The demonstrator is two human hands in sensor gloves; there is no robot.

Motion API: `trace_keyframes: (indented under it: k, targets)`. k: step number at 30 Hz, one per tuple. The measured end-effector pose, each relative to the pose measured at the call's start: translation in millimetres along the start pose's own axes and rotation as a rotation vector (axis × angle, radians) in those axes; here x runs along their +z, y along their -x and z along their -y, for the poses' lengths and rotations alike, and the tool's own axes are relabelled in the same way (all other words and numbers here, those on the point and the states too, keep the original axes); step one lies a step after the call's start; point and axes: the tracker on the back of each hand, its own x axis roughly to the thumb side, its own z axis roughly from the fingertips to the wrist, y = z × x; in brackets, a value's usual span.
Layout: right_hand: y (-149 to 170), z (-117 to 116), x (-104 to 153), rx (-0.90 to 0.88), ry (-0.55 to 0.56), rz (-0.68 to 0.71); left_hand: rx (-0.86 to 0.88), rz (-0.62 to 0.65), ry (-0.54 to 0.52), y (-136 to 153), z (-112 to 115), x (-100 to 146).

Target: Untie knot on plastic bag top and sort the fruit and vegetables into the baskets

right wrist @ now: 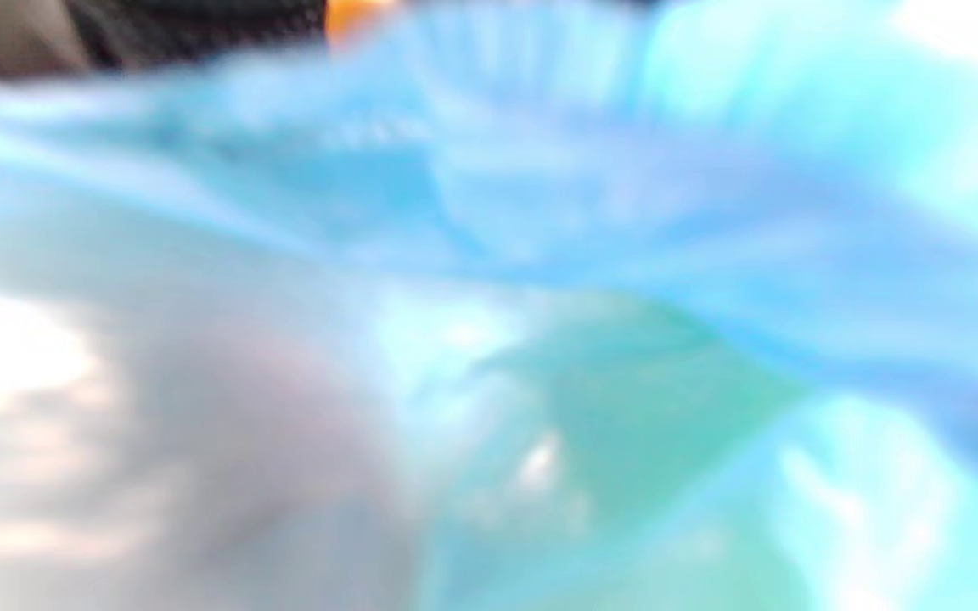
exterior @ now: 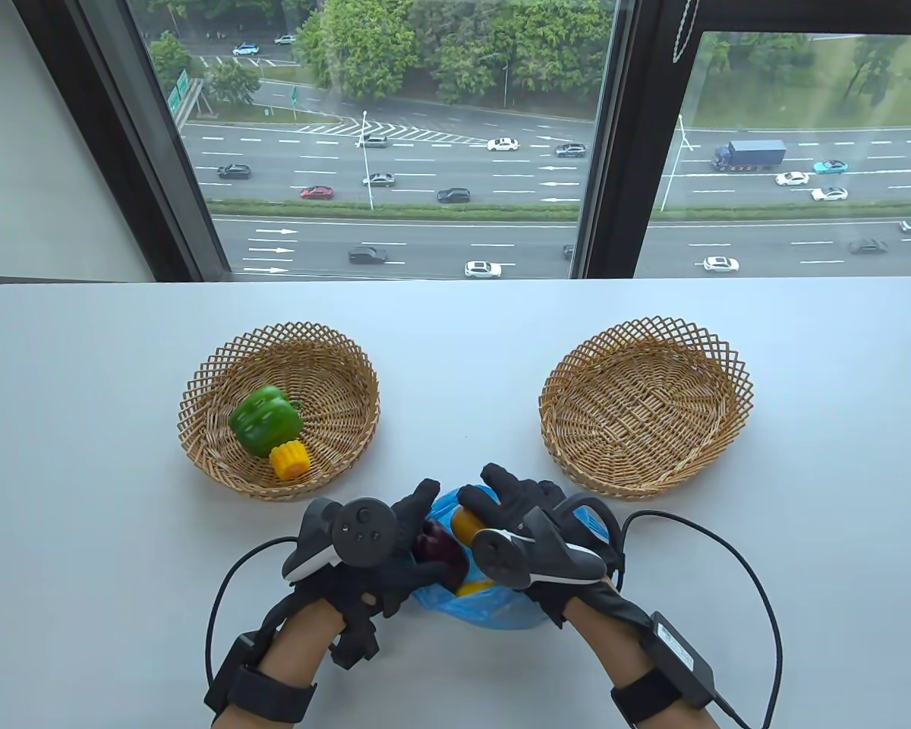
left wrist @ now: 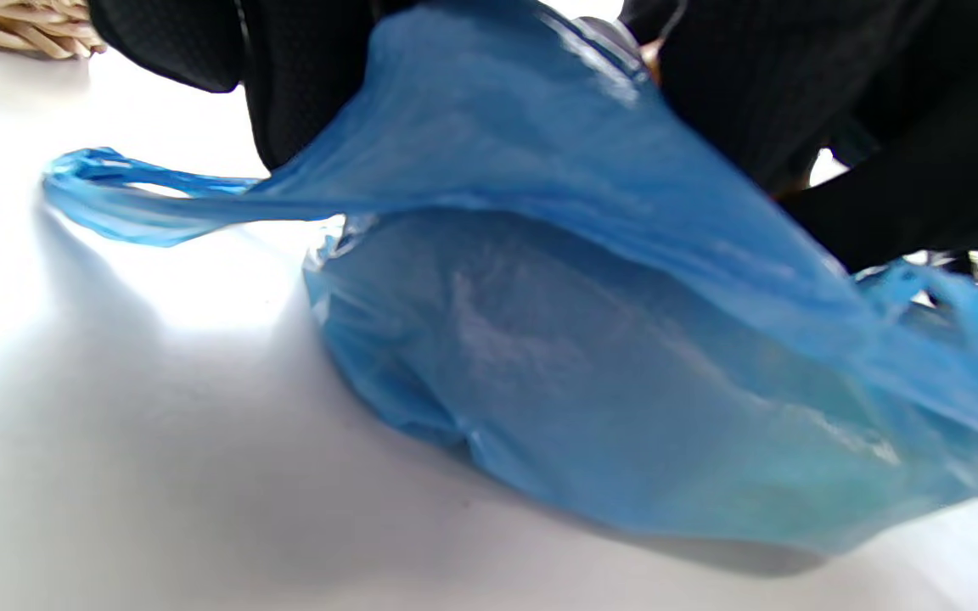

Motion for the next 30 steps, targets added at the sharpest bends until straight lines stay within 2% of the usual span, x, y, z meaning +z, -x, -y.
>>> trace_keyframes:
  k: [2,3,5,6,10,13,16,18,30]
  targets:
    - [-1,7,14,0.047,0.075,-0.019,-0.006,0.001,0.005,-1,0,1]
    - [-1,10,22,0.079,0.164,-0.041,-0.015,0.002,0.004,-2,0,2]
    - [0,11,27,0.075,0.196,-0.018,-0.019,0.005,0.005,-3,1,2]
    - [0,9,26,0.041,0.127,-0.027,-0.011,0.007,0.018,-2,3,1]
    - [2,-1,20,0.011,0.055,-0.021,0.049,0.012,0.031,0,5,-2]
    - [-2,-6,7,0.054,0.001,-0.004,0.055,0.009,0.041,1,6,-2]
    - [-5,-13,-8,0.099,-0.118,-0.01,0.049,0.012,0.042,-1,6,-1]
    - [-6,-18,-18,0.114,-0.152,-0.021,0.036,0.016,0.043,-3,6,0]
    - [-12,-30,-35,0.28,-0.161,-0.122,-0.01,0.026,0.046,-9,8,-1]
